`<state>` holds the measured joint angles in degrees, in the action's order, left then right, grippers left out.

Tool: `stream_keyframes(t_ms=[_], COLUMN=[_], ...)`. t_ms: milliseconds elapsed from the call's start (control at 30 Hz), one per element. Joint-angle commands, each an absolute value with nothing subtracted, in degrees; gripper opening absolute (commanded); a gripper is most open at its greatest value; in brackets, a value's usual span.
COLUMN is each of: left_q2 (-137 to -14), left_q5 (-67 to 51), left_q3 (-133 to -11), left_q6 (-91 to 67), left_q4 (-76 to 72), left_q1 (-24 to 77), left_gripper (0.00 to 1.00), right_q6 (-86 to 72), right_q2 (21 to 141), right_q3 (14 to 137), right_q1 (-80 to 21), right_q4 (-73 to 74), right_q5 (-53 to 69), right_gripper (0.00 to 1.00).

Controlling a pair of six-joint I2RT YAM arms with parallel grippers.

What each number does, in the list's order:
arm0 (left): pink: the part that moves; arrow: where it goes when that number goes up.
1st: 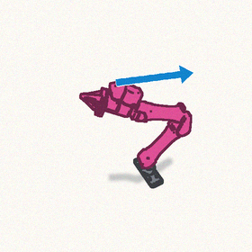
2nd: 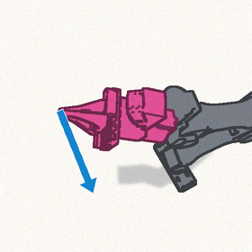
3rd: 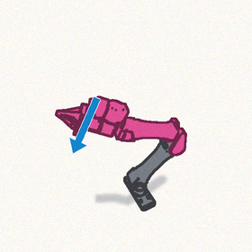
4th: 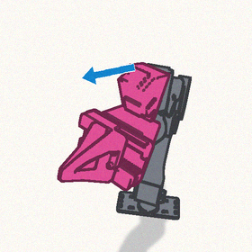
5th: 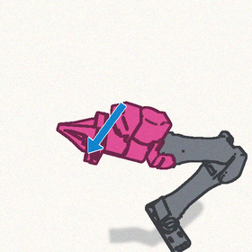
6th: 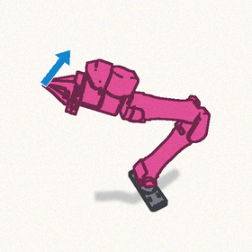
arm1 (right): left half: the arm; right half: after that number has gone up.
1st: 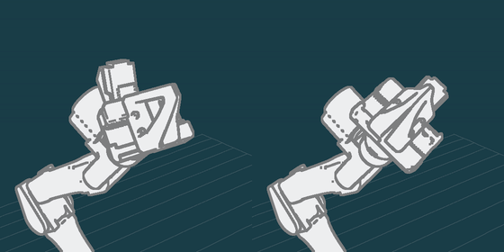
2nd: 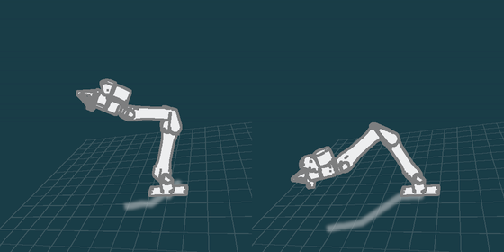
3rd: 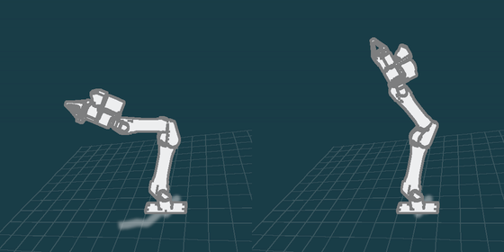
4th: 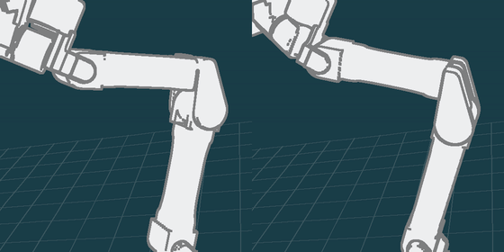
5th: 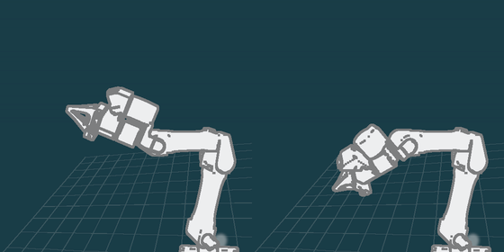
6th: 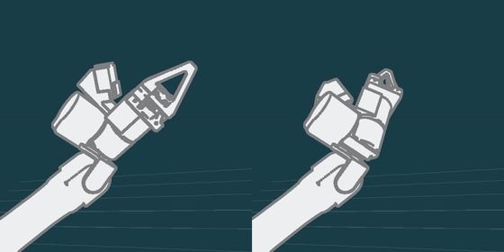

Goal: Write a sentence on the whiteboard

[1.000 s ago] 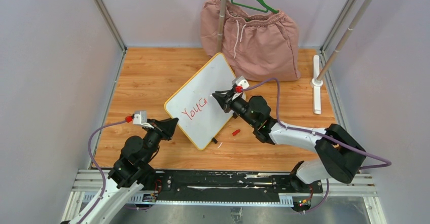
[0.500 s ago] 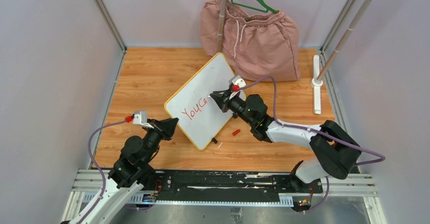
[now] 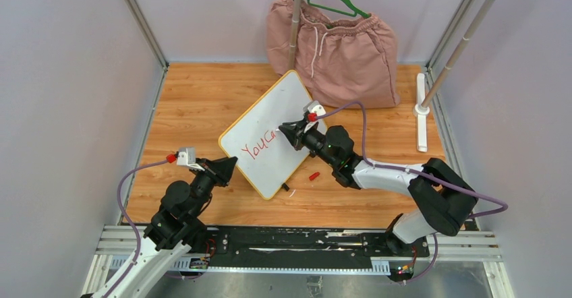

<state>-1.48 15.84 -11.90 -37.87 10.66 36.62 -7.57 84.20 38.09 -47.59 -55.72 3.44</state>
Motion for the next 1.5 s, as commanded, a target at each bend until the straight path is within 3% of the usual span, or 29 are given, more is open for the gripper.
stream_keyframes(t_ms=[0,1467], left_q2=[-1.10,-0.67], left_q5=[18.02,18.02], left_q3=[-12.48,-12.57], left_q6=[-35.65,-35.42], left_q4=[12.09,12.58], left_q1=[36.74,36.76], left_gripper=[0.00,0.00], right_q6=[-8.83,-6.75], right_q2=[84.31,84.99], right_q3=[36.95,40.03], right_q1=[-47.11,-44.91], right_q4=[-58.07,-54.86], right_q5=[3.72,2.46], right_gripper=[0.00,0.00])
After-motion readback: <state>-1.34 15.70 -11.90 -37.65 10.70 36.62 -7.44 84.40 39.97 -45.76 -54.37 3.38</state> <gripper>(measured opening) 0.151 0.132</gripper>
